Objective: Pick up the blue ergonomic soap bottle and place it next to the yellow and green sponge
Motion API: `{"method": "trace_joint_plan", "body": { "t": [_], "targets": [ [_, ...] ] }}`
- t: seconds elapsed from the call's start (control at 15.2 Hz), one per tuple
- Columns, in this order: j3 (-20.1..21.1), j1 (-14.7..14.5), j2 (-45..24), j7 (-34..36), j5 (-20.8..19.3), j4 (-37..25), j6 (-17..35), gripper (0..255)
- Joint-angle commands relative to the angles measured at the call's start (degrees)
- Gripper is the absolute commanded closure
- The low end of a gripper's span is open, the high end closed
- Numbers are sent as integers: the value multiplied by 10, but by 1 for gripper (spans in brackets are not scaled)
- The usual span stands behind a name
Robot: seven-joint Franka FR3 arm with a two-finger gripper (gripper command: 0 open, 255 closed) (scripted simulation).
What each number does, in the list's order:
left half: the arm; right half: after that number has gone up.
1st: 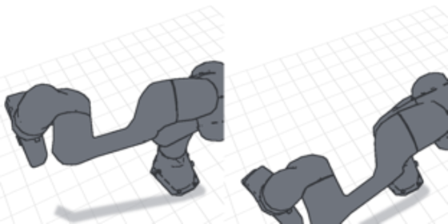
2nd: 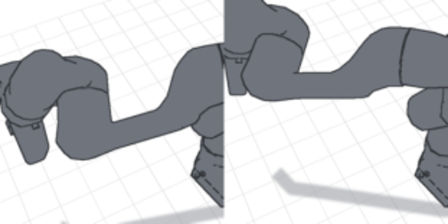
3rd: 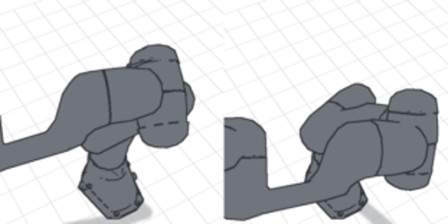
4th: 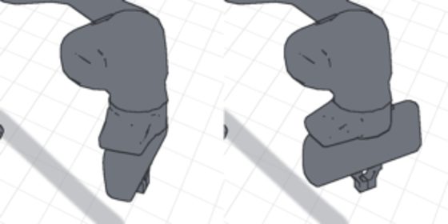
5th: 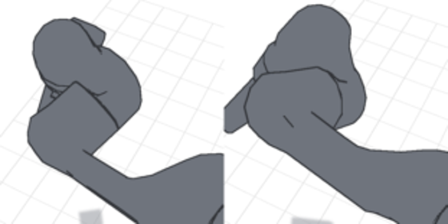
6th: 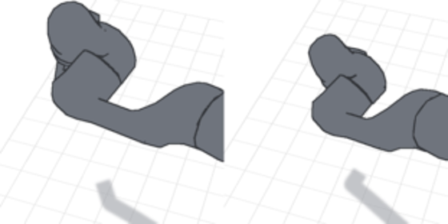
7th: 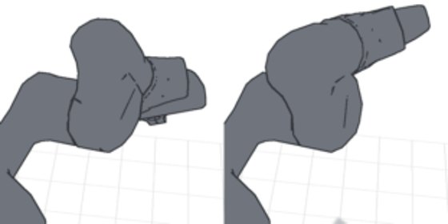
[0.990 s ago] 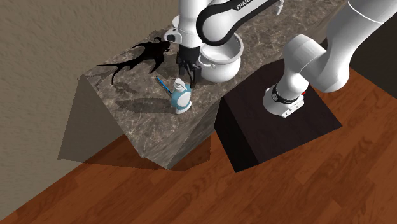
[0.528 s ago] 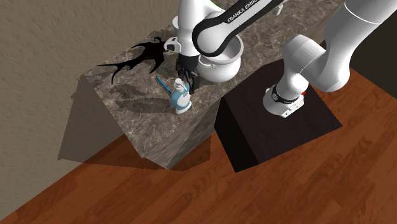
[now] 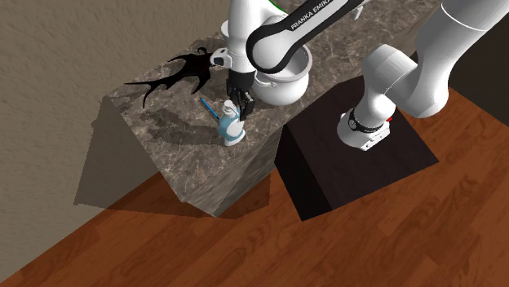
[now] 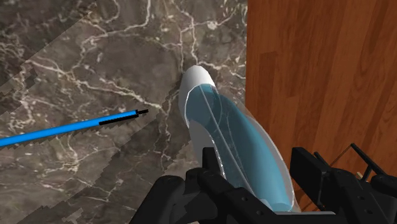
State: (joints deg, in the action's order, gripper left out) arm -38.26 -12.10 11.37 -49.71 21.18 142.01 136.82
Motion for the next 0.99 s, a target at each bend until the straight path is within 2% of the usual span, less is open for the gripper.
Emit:
{"method": "trace_joint_plan", "body": {
  "t": [0.0,0.46,0.92],
  "targets": [
    [0,0,0,0,0,0,0,255],
    [0,0,0,0,0,0,0,255],
    [18,17,40,48,-46,-21,-47,255]
  ]
}}
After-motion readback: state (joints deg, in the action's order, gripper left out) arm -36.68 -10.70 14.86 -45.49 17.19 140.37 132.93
